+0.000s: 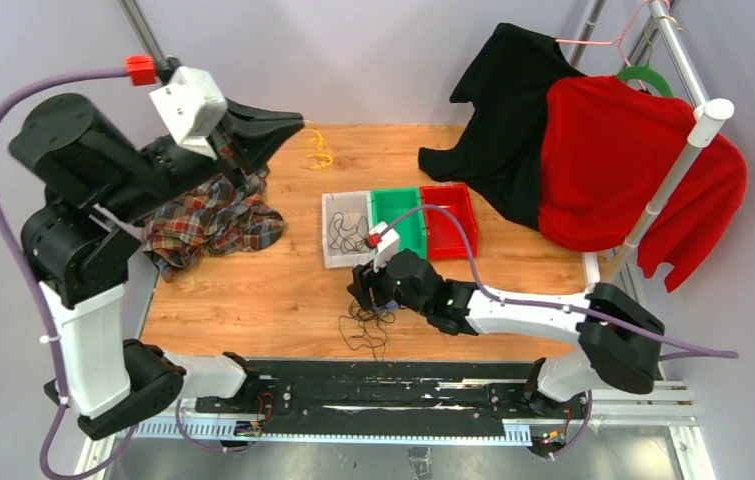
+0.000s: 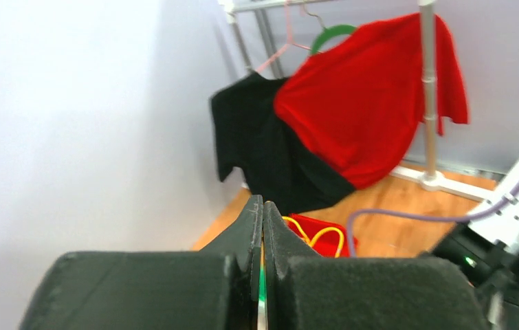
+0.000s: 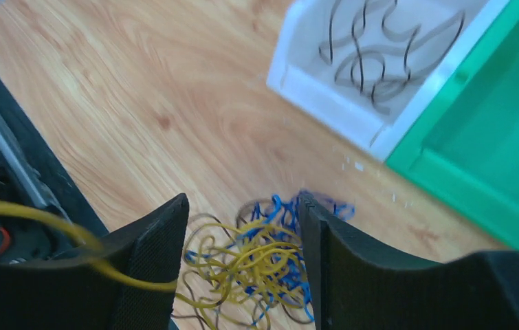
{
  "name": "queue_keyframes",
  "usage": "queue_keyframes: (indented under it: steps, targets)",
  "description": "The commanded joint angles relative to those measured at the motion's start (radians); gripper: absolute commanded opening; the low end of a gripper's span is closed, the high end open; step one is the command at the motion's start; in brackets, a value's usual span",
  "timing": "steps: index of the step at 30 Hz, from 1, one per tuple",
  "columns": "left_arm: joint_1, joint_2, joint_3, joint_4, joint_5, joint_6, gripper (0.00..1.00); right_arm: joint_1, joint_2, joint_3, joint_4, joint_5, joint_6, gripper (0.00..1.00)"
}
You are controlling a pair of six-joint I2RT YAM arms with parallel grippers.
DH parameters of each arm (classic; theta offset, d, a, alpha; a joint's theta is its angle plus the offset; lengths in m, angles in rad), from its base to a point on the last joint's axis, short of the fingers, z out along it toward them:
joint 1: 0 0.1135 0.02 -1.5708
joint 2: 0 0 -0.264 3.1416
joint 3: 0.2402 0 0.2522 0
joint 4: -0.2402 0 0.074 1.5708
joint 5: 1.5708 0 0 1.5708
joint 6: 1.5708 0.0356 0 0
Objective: Untangle the cables
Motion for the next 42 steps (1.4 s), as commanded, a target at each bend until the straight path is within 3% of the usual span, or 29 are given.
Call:
queue_keyframes:
  steps: [1, 11, 15, 21, 25, 30, 34, 37, 40, 42]
  targets:
    - [0.004, -0.055, 0.000, 0.148, -0.165, 0.092, 0.00, -0.007, 0.075, -0.096, 0.056, 0.012, 0.073, 0.59]
    - [0.004, -0.105, -0.064, 0.508, -0.422, 0.220, 0.00, 0.012, 0.137, -0.274, 0.097, 0.055, 0.170, 0.59]
    - [0.004, -0.101, -0.083, 0.447, -0.340, 0.157, 0.00, 0.012, 0.075, -0.287, 0.072, 0.062, 0.178, 0.64]
    - [0.004, -0.130, -0.269, 0.408, -0.207, 0.008, 0.00, 0.007, -0.121, -0.189, -0.097, 0.121, 0.123, 0.79]
    - [0.004, -0.139, -0.391, 0.404, -0.158, -0.028, 0.00, -0.008, -0.240, -0.134, -0.192, 0.171, 0.104, 0.82]
    - [0.004, -0.131, -0.522, 0.385, -0.120, -0.040, 0.00, -0.043, -0.351, -0.147, -0.174, 0.209, 0.082, 0.83]
    - [0.004, -0.124, -0.605, 0.225, -0.142, 0.076, 0.01, -0.057, -0.359, -0.113, -0.227, 0.237, 0.054, 0.83]
    - [0.008, -0.149, -0.724, 0.106, -0.284, 0.193, 0.02, -0.063, -0.369, -0.114, -0.251, 0.264, 0.030, 0.84]
    - [0.064, -0.172, -0.862, -0.027, -0.375, 0.370, 0.16, -0.073, -0.374, -0.124, -0.264, 0.276, 0.034, 0.85]
    - [0.158, -0.160, -0.911, -0.114, -0.401, 0.475, 0.21, -0.075, -0.368, -0.129, -0.265, 0.276, 0.039, 0.85]
